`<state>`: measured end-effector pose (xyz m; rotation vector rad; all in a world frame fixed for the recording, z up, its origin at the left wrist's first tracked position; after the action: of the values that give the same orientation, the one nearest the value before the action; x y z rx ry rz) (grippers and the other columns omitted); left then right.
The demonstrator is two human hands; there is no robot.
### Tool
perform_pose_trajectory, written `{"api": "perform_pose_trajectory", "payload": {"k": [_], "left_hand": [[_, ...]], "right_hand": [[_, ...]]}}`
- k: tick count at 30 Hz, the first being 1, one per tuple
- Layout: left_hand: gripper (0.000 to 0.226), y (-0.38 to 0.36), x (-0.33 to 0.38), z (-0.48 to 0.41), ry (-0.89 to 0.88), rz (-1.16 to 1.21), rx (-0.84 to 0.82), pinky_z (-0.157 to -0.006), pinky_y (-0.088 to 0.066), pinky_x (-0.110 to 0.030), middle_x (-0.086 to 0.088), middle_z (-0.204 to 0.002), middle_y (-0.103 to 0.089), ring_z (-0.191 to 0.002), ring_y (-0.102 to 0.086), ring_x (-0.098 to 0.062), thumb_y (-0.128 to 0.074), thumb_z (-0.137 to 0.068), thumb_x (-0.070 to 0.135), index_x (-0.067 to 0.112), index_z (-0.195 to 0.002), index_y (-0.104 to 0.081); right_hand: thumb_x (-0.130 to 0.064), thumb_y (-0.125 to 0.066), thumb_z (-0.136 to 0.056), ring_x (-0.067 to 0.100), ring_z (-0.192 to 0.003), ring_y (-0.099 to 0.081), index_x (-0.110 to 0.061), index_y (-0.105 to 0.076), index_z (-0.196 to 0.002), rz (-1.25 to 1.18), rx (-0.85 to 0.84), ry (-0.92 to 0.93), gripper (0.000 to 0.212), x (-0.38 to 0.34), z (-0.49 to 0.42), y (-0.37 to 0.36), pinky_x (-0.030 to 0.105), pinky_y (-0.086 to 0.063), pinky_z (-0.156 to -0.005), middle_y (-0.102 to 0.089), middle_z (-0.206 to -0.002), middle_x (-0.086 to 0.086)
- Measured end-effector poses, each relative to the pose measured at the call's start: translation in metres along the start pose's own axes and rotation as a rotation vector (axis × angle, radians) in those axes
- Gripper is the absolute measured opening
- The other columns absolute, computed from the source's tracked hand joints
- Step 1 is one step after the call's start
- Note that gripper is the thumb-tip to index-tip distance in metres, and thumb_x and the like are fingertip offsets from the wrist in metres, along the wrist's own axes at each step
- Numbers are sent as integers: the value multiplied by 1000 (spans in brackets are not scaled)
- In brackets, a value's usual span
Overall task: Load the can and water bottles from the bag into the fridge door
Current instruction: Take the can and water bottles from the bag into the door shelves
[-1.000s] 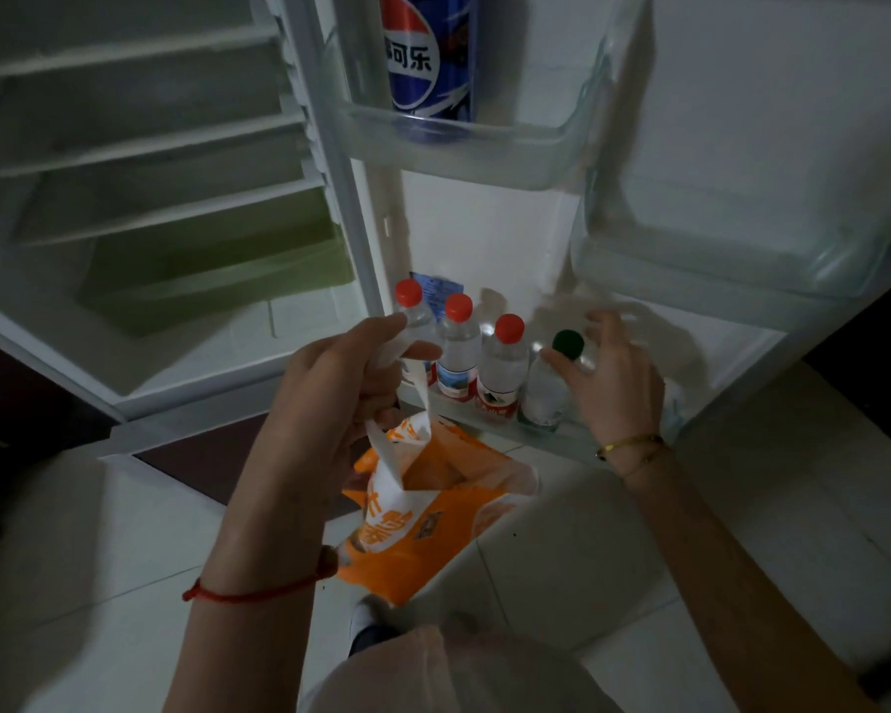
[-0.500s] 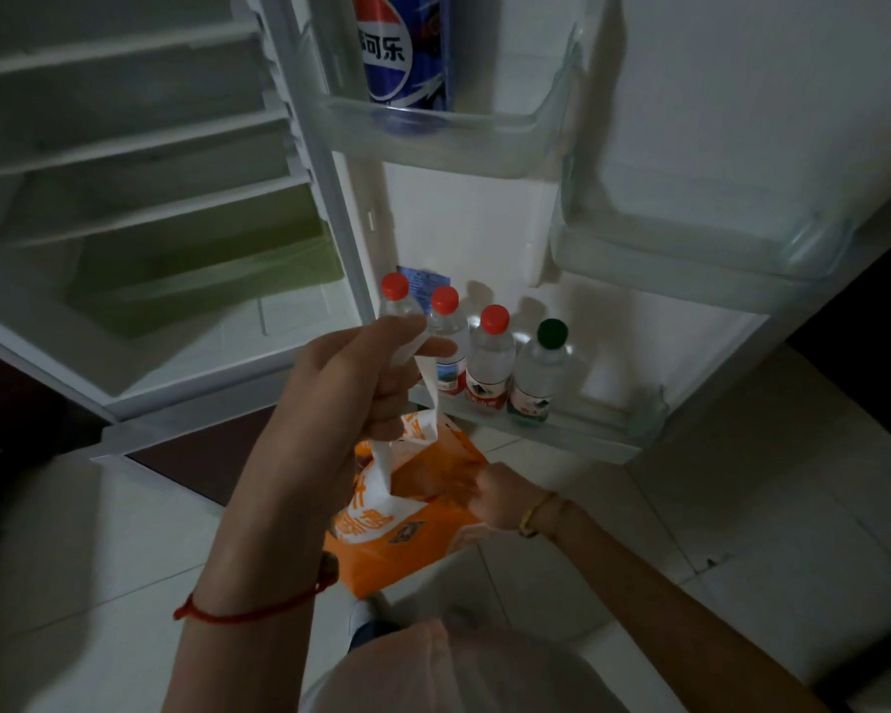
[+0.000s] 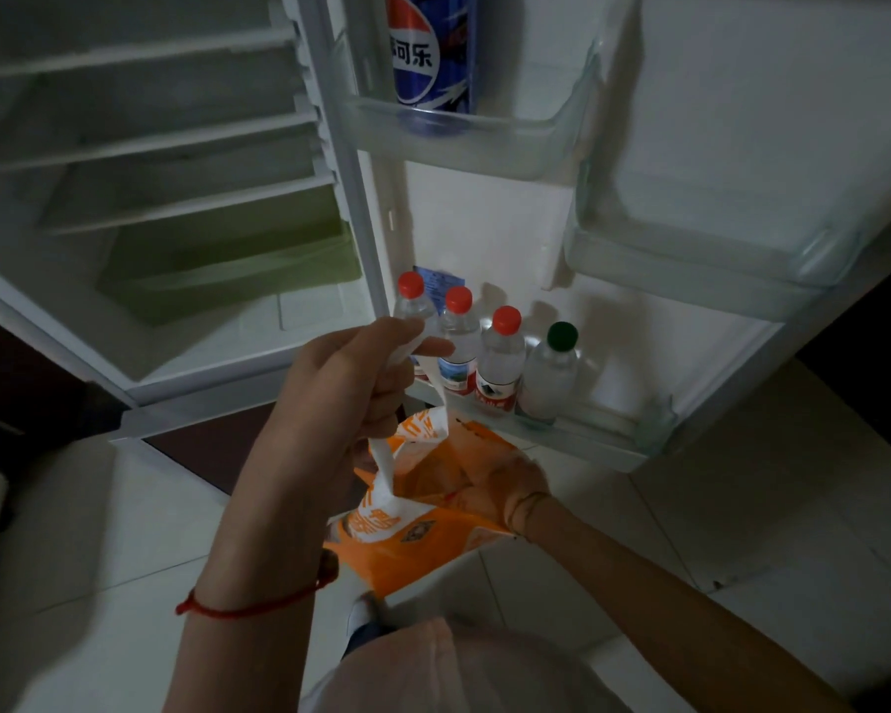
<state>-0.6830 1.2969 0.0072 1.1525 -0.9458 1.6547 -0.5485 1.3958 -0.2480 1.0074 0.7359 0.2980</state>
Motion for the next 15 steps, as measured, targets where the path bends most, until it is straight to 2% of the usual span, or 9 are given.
{"api": "perform_pose_trajectory", "payload": {"k": [1,3,4,6,8,10,12,13,15], "left_hand": [[32,0,0,0,-4,-7,5,-34,-24,-17,7,-49,-26,-37,-21,-5,-48,-95,26,4,-98,-71],[32,1,0,0,-12,-15,20,-34,-25,-17,5,-51,-25,-39,-22,-6,-49,-95,27,5,-98,-71],[31,2,0,0,-14,-12,24,-34,-25,-17,4,-52,-25,-39,-22,-5,-49,-95,27,5,-98,-71],[31,2,-1,-1,-19,-10,16,-34,-24,-17,4,-52,-25,-38,-22,-5,-48,-96,26,4,-98,-70],[32,2,-1,-2,-27,-3,2,-34,-23,-17,5,-52,-27,-39,-23,-5,-47,-96,25,3,-99,-70],[33,0,-1,-3,-23,5,-13,-34,-24,-16,6,-51,-28,-38,-24,-4,-47,-97,25,2,-102,-69],[33,-3,-2,-4,-20,2,-32,-34,-26,-15,6,-50,-30,-37,-26,-3,-46,-98,25,1,-104,-68],[33,-5,-3,-4,-24,-2,-41,-34,-26,-15,6,-51,-30,-37,-26,-3,-46,-98,26,2,-104,-68],[32,-10,-4,-5,-37,-11,-51,-35,-26,-16,6,-52,-29,-38,-26,-4,-46,-98,26,4,-103,-69]], "right_hand": [[-65,-59,-76,11,-116,-53,-46,-40,-133,54,34,-78,63,17,-8,-13,34,-46,-95,-52,-134,-13],[-83,-47,-71,11,-104,-54,-42,-50,-121,171,-16,-121,64,33,-12,-24,37,-44,-93,-61,-119,-9],[-77,-51,-75,13,-101,-54,-35,-54,-119,156,-59,-160,61,29,-6,-15,37,-44,-94,-63,-116,-5],[-48,-61,-86,19,-108,-53,-19,-57,-124,177,-84,-153,48,17,11,5,37,-42,-101,-59,-125,5],[-34,-66,-85,26,-117,-55,-15,-59,-122,99,-100,-221,43,19,19,16,36,-42,-101,-58,-128,10],[-34,-68,-82,28,-108,-60,-11,-64,-110,7,-49,-261,37,14,26,25,37,-48,-92,-64,-113,11],[-33,-65,-82,25,-87,-62,-11,-66,-90,-71,79,-213,23,5,29,33,36,-50,-79,-64,-89,9],[-28,-63,-81,23,-72,-59,-13,-63,-75,-112,141,-190,17,-1,30,38,33,-47,-70,-60,-74,5],[-23,-60,-80,17,-53,-43,-18,-44,-52,-172,232,-168,32,-9,33,46,26,-34,-64,-43,-52,-3]]}}
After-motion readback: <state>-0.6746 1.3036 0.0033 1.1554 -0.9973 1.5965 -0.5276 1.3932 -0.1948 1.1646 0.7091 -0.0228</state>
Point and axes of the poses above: each hand's wrist, its own z-axis away from the middle knuckle, its own y-axis out of the back of the hand, x = y × z, the point moved 1 cm from there along -z, towards the middle knuckle
